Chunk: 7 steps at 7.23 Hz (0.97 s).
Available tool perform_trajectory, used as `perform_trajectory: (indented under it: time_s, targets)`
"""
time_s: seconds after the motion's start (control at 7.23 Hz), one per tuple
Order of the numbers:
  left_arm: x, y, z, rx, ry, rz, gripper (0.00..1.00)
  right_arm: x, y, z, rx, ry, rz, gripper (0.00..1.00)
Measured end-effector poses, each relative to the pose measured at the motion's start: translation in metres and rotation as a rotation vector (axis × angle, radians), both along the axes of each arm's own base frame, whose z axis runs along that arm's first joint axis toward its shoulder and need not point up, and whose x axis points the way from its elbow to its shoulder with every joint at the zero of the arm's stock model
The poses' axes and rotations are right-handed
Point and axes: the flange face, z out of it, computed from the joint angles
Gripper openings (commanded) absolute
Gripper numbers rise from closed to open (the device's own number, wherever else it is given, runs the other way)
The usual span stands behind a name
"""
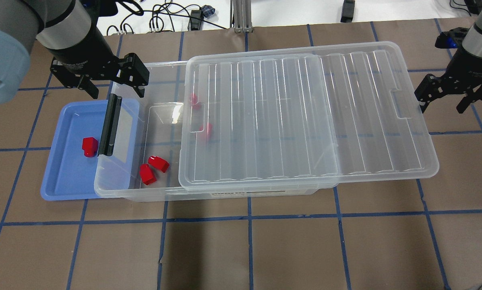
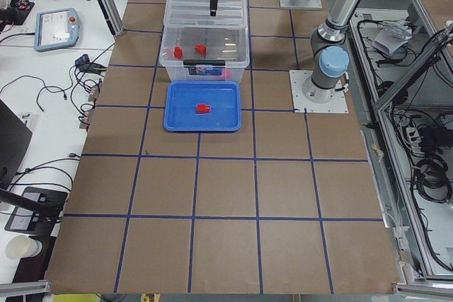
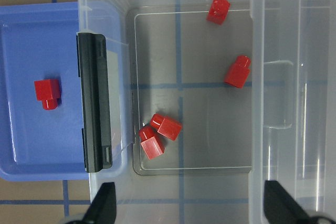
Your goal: Place red block in blue tray from box
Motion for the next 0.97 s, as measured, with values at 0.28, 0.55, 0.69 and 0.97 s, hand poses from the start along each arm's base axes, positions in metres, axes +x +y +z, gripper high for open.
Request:
perform_trajectory:
  time_s: [0.28,0.55,0.69,0.97]
  targets:
    - [0.001,-0.001,-0.003,-0.002,0.001,0.001,1.00,0.034,-0.004,0.001,-0.006,0.011,-0.019,1.00]
    - [0.001,-0.004,-0.001,-0.015,0.001,0.001,1.00,0.068,-0.006,0.001,-0.008,0.025,-0.040,1.00]
    - [0.001,-0.003,-0.002,-0.015,0.001,0.002,1.00,0.088,-0.007,0.000,-0.008,0.032,-0.048,1.00]
    - [0.001,-0.002,-0.004,-0.011,0.002,0.001,1.00,0.128,-0.007,0.000,-0.015,0.027,-0.069,1.00]
